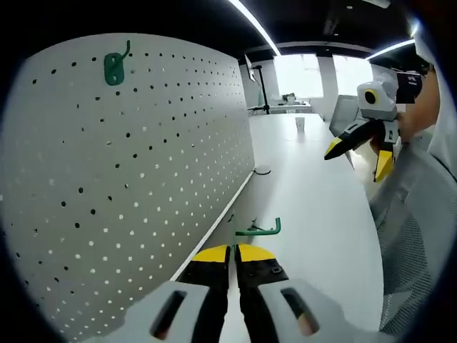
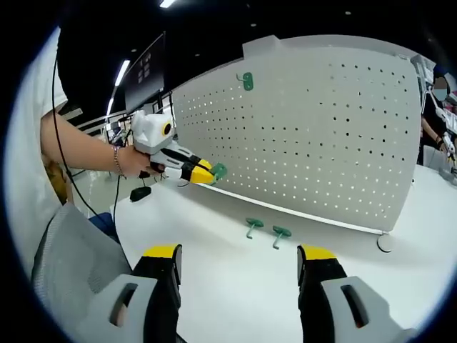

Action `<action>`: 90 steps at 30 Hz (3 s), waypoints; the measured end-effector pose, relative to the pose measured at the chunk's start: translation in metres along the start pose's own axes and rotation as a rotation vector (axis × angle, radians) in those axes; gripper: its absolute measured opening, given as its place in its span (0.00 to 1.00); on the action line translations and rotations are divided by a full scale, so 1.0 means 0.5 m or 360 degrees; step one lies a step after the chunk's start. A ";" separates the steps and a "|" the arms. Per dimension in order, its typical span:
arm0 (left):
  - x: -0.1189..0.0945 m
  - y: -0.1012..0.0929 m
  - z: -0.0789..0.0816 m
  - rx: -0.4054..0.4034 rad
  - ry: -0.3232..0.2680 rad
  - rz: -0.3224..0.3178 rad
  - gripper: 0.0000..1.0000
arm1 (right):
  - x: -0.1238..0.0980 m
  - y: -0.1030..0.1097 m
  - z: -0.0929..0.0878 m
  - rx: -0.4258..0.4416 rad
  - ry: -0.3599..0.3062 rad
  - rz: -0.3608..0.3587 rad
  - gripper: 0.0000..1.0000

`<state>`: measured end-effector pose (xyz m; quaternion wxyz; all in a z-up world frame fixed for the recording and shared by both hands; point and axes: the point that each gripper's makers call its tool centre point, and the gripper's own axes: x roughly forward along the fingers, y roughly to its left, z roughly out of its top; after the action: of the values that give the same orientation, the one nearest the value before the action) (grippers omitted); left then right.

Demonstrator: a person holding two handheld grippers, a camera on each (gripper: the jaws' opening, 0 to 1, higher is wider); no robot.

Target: Insert the hook assembly into the mounting plate slot until the hook locks in place.

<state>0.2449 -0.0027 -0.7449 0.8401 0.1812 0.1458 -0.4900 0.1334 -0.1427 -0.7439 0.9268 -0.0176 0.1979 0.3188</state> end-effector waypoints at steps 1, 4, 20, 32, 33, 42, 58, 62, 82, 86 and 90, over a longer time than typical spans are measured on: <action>-0.003 -0.002 0.004 0.0003 -0.0018 0.0003 0.03 | 0.000 0.001 0.002 0.0000 -0.0007 0.0003 0.63; -0.017 -0.012 0.010 -0.0016 -0.0038 0.0015 0.03 | 0.001 0.005 0.004 0.0002 -0.0014 0.0010 0.63; -0.096 -0.042 0.057 -0.0169 -0.0227 0.0131 0.03 | -0.002 0.011 0.012 -0.0009 -0.0036 0.0013 0.63; -0.132 -0.067 0.102 -0.0225 -0.0368 0.0182 0.03 | -0.009 0.014 0.012 0.0012 -0.0051 0.0011 0.63; -0.135 -0.067 0.106 -0.0226 -0.0383 0.0194 0.03 | -0.009 0.015 0.013 0.0013 -0.0052 0.0011 0.63; -0.141 -0.086 0.120 -0.0303 -0.0467 0.0207 0.03 | -0.009 0.018 0.011 -0.0005 -0.0037 0.0015 0.63; -0.143 -0.080 0.113 -0.0340 -0.0482 0.0236 0.03 | -0.024 0.039 0.071 0.0023 -0.0269 0.0077 0.61; -0.145 -0.077 0.111 -0.0349 -0.0485 0.0251 0.03 | -0.030 0.059 0.099 0.0028 -0.0358 0.0138 0.62; -0.149 -0.067 0.110 -0.0382 -0.0511 0.0295 0.03 | -0.002 0.115 0.165 0.0029 -0.0523 0.0309 0.63; -0.148 -0.070 0.111 -0.0398 -0.0517 0.0294 0.03 | 0.015 0.126 0.178 0.0039 -0.0541 0.0335 0.63; -0.149 -0.070 0.111 -0.0398 -0.0516 0.0299 0.03 | 0.034 0.141 0.193 0.0031 -0.0548 0.0363 0.63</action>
<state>0.1825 0.0142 -0.6695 0.9104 0.0072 0.0511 -0.4104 0.1379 -0.0614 -0.6550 0.9050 0.0684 0.0405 0.4179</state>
